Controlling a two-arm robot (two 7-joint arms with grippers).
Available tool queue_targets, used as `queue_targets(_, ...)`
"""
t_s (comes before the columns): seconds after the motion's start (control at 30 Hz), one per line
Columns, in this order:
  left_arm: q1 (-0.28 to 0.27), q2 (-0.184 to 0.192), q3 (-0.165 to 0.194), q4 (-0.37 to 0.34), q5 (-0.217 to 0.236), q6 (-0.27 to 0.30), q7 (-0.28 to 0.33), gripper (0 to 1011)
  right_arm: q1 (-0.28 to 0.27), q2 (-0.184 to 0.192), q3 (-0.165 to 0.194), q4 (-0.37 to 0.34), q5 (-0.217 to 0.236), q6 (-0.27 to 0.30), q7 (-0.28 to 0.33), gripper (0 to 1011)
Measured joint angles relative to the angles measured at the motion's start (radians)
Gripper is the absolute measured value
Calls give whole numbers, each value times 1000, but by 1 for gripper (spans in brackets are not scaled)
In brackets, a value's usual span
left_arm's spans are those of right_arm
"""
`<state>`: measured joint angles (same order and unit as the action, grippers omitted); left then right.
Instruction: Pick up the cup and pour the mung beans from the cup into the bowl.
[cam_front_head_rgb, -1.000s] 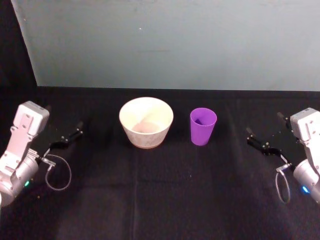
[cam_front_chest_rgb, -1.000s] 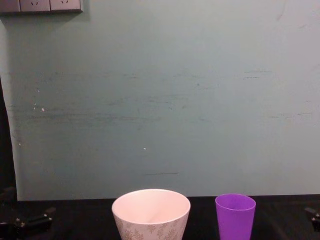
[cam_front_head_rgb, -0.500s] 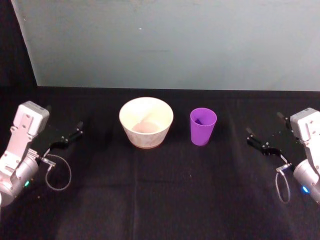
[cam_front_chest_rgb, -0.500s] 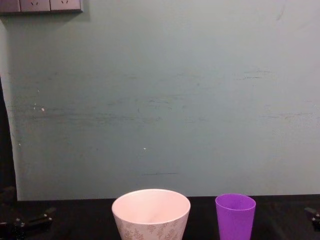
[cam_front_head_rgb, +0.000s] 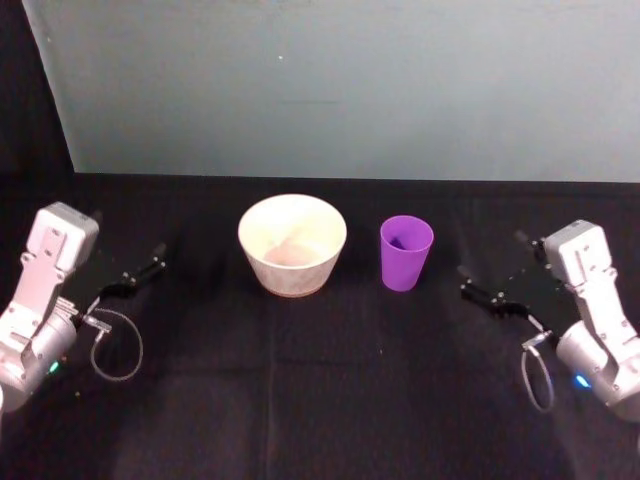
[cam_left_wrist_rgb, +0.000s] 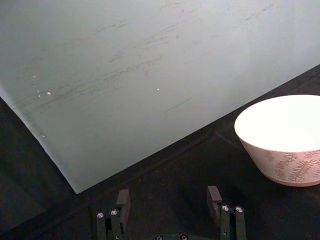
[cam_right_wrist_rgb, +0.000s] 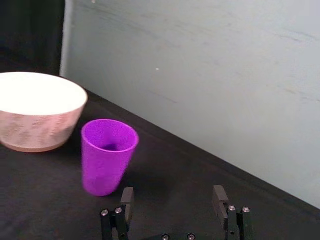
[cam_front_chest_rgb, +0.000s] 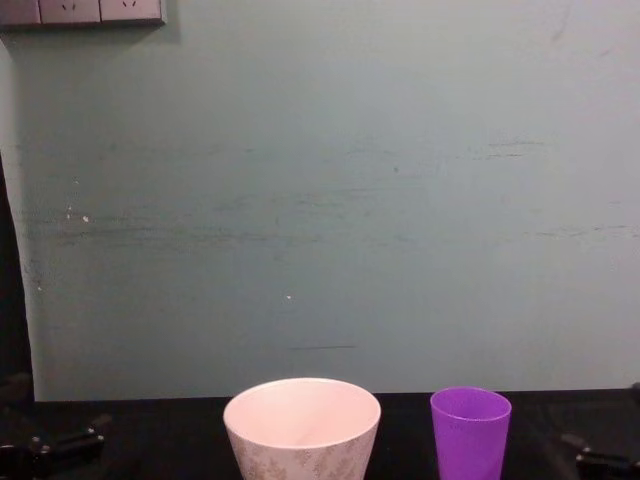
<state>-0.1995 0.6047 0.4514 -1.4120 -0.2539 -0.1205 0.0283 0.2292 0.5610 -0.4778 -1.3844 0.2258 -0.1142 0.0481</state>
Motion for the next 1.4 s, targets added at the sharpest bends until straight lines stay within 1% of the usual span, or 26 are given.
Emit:
queue_targets(0.17, 0, 0, 0, 0, 0, 0, 0, 1011, 17, -28, -12, 24, -3, -5, 40, 1003)
queue_targets(0.27, 0, 0, 0, 0, 0, 0, 0, 1011, 32, -53, -20, 51, -1, -12, 73, 1003)
queue_targets(0.37, 0, 0, 0, 0, 0, 0, 0, 1011, 41, -70, -23, 68, 3, -20, 92, 1003)
queue_targets(0.47, 0, 0, 0, 0, 0, 0, 0, 1011, 56, -97, -22, 102, 21, -38, 131, 1003)
queue_targets(0.57, 0, 0, 0, 0, 0, 0, 0, 1011, 63, -115, -18, 124, 38, -49, 155, 1003)
queue_targets(0.6, 0, 0, 0, 0, 0, 0, 0, 1011, 68, -126, -12, 139, 54, -56, 174, 1003)
queue_targets(0.63, 0, 0, 0, 0, 0, 0, 0, 1011, 68, -126, -12, 139, 54, -56, 174, 1003)
queue_targets(0.7, 0, 0, 0, 0, 0, 0, 0, 1011, 77, -145, 0, 166, 83, -69, 209, 1003)
queue_targets(0.83, 0, 0, 0, 0, 0, 0, 0, 1011, 94, -165, 6, 199, 97, -75, 238, 1003)
queue_targets(0.93, 0, 0, 0, 0, 0, 0, 0, 1011, 113, -179, 7, 225, 97, -76, 252, 1003)
queue_targets(1.03, 0, 0, 0, 0, 0, 0, 0, 1011, 150, -200, 0, 274, 85, -77, 277, 1003)
queue_targets(1.23, 0, 0, 0, 0, 0, 0, 0, 1011, 196, -229, -5, 339, 71, -76, 308, 1003)
queue_targets(1.27, 0, 0, 0, 0, 0, 0, 0, 1011, 208, -238, -5, 359, 69, -76, 317, 1003)
queue_targets(1.4, 0, 0, 0, 0, 0, 0, 0, 1011, 228, -258, -2, 399, 65, -79, 331, 1003)
